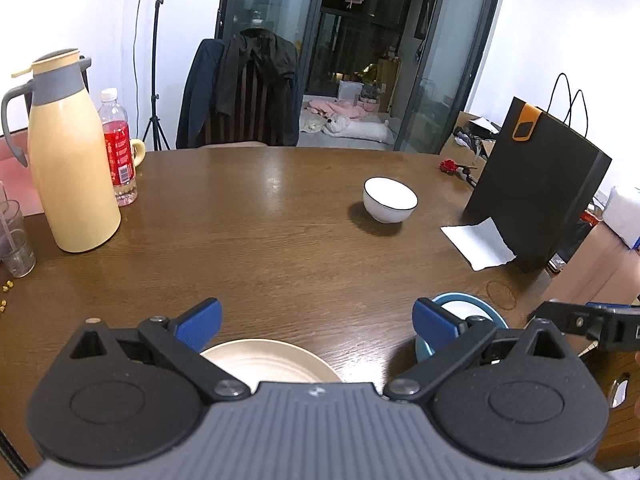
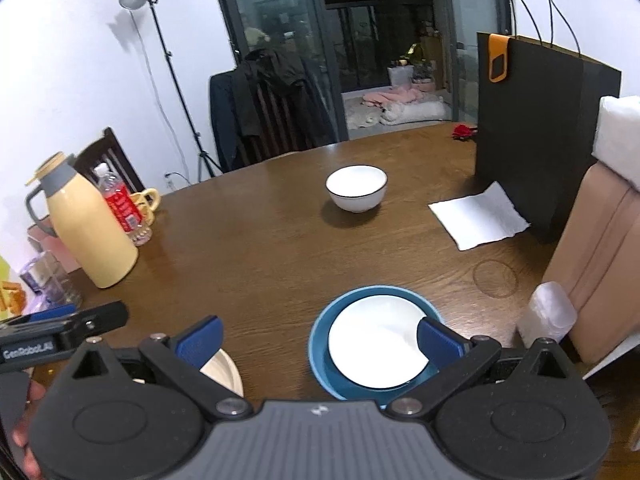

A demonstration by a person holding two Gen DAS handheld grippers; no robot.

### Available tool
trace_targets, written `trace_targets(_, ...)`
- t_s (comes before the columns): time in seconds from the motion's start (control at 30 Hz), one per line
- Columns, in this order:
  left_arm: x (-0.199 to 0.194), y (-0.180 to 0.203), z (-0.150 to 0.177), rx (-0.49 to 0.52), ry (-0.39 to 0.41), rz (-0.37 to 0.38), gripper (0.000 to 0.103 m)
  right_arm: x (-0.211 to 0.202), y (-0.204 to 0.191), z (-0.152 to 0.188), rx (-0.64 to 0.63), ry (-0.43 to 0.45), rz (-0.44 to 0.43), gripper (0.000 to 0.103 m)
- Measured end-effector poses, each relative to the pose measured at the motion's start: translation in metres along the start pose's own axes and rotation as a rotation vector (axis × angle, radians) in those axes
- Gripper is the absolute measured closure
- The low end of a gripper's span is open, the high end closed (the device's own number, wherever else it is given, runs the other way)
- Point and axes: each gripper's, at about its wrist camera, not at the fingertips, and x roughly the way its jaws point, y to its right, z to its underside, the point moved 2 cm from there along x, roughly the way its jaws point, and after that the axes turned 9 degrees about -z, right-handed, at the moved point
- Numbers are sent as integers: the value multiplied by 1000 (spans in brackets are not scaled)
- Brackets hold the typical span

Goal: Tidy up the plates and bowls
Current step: 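Raise both open tools up and away from the nested bowls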

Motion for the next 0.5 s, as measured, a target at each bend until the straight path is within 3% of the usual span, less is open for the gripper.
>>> trace_targets(0.2, 7, -13, -8, 0, -21, -24, 0, 4, 5, -21, 20, -11, -2, 0)
trace_targets(0.5, 21, -13, -29, -38, -33, -32, 0, 21, 21, -69, -75, -50, 61, 0)
